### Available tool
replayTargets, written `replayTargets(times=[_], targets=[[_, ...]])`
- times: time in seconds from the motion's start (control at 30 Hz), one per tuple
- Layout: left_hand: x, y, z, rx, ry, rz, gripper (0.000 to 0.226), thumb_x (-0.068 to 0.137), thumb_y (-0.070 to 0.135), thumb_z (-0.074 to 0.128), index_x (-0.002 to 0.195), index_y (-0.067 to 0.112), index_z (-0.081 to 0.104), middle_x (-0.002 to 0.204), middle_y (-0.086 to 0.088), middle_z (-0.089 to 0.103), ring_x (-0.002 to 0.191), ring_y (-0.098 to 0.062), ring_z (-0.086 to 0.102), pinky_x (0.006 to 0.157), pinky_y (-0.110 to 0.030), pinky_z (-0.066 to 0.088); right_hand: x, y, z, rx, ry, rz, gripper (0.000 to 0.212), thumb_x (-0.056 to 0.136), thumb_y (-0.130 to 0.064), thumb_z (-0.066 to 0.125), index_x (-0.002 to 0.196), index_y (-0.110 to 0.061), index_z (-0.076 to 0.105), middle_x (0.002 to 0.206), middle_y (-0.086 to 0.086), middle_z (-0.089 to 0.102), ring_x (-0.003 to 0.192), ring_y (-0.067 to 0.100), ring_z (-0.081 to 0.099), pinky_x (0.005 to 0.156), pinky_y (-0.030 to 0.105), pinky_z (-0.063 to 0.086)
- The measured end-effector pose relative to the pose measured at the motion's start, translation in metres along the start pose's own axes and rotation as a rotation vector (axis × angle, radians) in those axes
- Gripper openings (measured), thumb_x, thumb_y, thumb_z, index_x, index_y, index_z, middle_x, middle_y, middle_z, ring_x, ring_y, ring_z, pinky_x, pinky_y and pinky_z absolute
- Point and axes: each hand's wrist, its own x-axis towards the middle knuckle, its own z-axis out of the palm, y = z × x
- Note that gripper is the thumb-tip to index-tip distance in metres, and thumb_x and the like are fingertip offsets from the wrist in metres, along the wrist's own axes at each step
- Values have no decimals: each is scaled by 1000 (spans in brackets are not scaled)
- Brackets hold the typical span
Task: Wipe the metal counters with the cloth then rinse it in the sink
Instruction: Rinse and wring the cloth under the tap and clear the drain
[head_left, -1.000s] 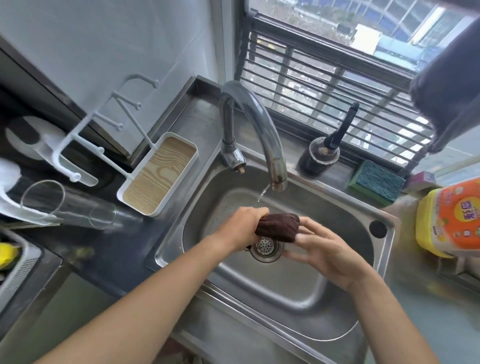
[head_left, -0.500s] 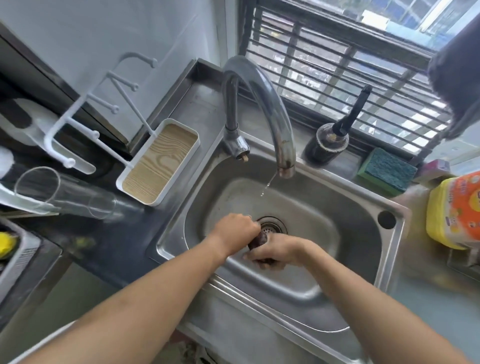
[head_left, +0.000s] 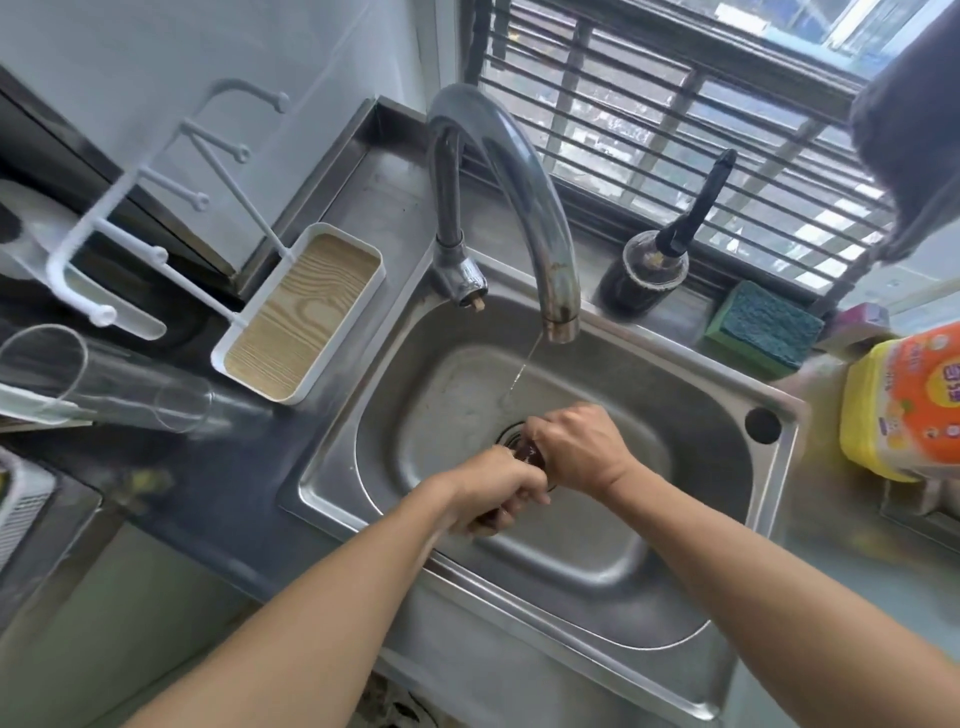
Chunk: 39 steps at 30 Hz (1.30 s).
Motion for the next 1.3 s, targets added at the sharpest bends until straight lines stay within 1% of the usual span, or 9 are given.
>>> replayTargets(times=[0.17, 0.37, 0.5, 0.6, 0.7, 0.77, 0.93, 1.07, 1.3], targets=[[1, 7, -14, -128, -282, -114, 51, 89, 73, 47, 74, 24, 50, 54, 12, 31, 39, -2, 26, 39, -17, 10, -21, -3, 12, 253, 109, 213, 13, 68, -35, 57, 70, -23, 62, 61, 0, 64, 56, 30, 65, 46, 32, 45], [24, -15, -37, 1017, 296, 419, 22, 88, 41, 68, 102, 27, 58, 100, -4, 68, 93, -30, 64, 73, -33, 47, -30, 10, -13, 1249, -629, 527, 48, 76, -45, 85, 109, -15, 67, 103, 4, 69, 99, 17, 64, 90, 35, 50], [18, -20, -40, 1174, 513, 984, 35, 86, 21, 65, 120, 23, 57, 98, -4, 59, 81, -29, 62, 65, -35, 50, -44, 26, -20, 2036, -690, 704, 66, 78, -55, 81, 118, -4, 66, 122, 19, 67, 119, 29, 63, 105, 65, 46], [18, -4, -22, 1240, 617, 1286, 26, 91, 21, 56, 116, 21, 66, 94, -4, 59, 74, -25, 53, 62, -34, 46, -44, 9, -6, 2319, -983, 476, 81, 84, -52, 75, 145, -6, 48, 141, 29, 53, 134, 37, 52, 101, 63, 46], [21, 4, -24, 1479, 563, 1375, 15, 94, 19, 55, 102, 20, 67, 89, -5, 59, 71, -25, 51, 56, -35, 45, -35, -9, -6, 2113, -1208, 372, 52, 90, -38, 70, 133, -9, 62, 113, 14, 73, 83, 15, 74, 64, 21, 59], [19, 5, -29, 1637, 584, 1235, 16, 90, 13, 50, 88, 20, 64, 78, -3, 60, 61, -24, 57, 45, -31, 44, -27, -19, -8, 1939, -1226, 519, 19, 94, -29, 65, 101, -15, 75, 69, 0, 65, 44, 5, 49, 37, 12, 34], [2, 9, -8, 1656, 442, 429, 24, 92, 7, 49, 108, 10, 67, 110, -12, 70, 99, -36, 69, 66, -36, 43, -1, -33, -1, 811, -983, 546, 32, 82, -42, 76, 66, -21, 57, 64, 3, 63, 56, 20, 53, 52, 26, 41], [5, 0, 2, 1427, 516, 274, 22, 87, 8, 56, 105, 12, 68, 109, -12, 70, 100, -35, 68, 70, -35, 43, -1, -40, 0, 280, -647, 378, 22, 83, -44, 61, 84, -23, 62, 97, 9, 74, 92, 34, 69, 66, 31, 42], [7, -14, 16, 438, 516, 101, 20, 74, 18, 60, 80, 1, 66, 83, -17, 72, 80, -37, 68, 57, -26, 43, 10, -20, -6, -77, -420, 62, 20, 86, -26, 55, 87, -14, 71, 93, 9, 76, 87, 36, 73, 64, 31, 40]])
